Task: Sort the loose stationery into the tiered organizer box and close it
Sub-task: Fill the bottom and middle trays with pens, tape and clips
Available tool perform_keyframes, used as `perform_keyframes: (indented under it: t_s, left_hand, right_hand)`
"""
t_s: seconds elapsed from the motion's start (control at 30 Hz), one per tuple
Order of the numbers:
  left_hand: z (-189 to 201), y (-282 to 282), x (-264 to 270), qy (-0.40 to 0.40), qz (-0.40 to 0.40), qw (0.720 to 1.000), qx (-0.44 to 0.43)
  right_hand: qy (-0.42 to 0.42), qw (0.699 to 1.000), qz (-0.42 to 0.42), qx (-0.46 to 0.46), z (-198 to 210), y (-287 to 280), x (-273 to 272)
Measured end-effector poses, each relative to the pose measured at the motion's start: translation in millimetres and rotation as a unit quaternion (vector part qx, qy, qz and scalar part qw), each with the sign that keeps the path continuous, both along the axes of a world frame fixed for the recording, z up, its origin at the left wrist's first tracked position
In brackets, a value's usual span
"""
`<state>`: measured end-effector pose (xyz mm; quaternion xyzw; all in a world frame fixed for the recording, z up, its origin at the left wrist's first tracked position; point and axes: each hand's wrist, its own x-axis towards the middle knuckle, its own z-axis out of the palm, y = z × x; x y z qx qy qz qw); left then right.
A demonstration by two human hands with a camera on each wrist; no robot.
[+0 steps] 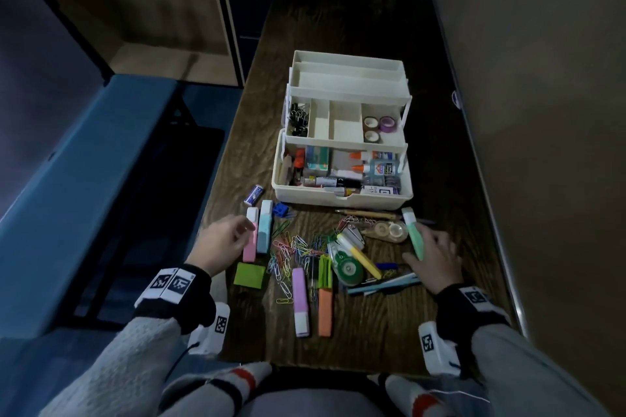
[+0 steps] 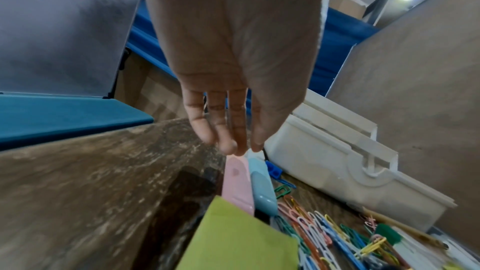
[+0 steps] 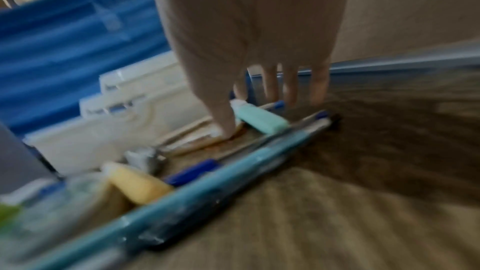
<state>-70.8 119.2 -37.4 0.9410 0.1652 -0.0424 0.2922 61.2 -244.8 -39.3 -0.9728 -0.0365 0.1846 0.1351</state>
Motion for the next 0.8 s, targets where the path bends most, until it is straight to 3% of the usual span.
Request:
perform_keyframes:
  t_s: [0.1,0.2,0.3,0.4,0.53,0.7,0.8]
  left_hand:
    - [2,-5,4,0.005,-0.016,1.0,0.008]
    - [3,-7,6,-0.003,-0.029,0.999,0.018]
    - [2,-7,7,-0.004,-0.032,0.999,0.021]
    - [1,-8,7,0.0,-0.033,0.999,0.017]
    - [0,-9,7,0.005,-0.037,0.999,0.02]
    - [1,-9,4,0.01,-0.038,0.999,0.014]
    - [2,-12,3,0.012,-0.039,0.999,0.017]
  right_hand:
    - [-0.008,0.999,0.033,-0.001,-5,-8,7]
    - [-0.048,0.995,-0.06,0.055,-6,-15,14]
    - [-0.057,0.991,-0.121,0.022,-5,-18,18]
    - [-0.102,0.994,-0.048,-0.009,-3,-7,18]
    - [-0.09,0.99,0.105,-0.026,-5,18,23]
    - [-0.053,0.987,0.13,-0.082,-9,33,32]
    - [-0.035,0.988,0.132,-0.072,-10,33,27]
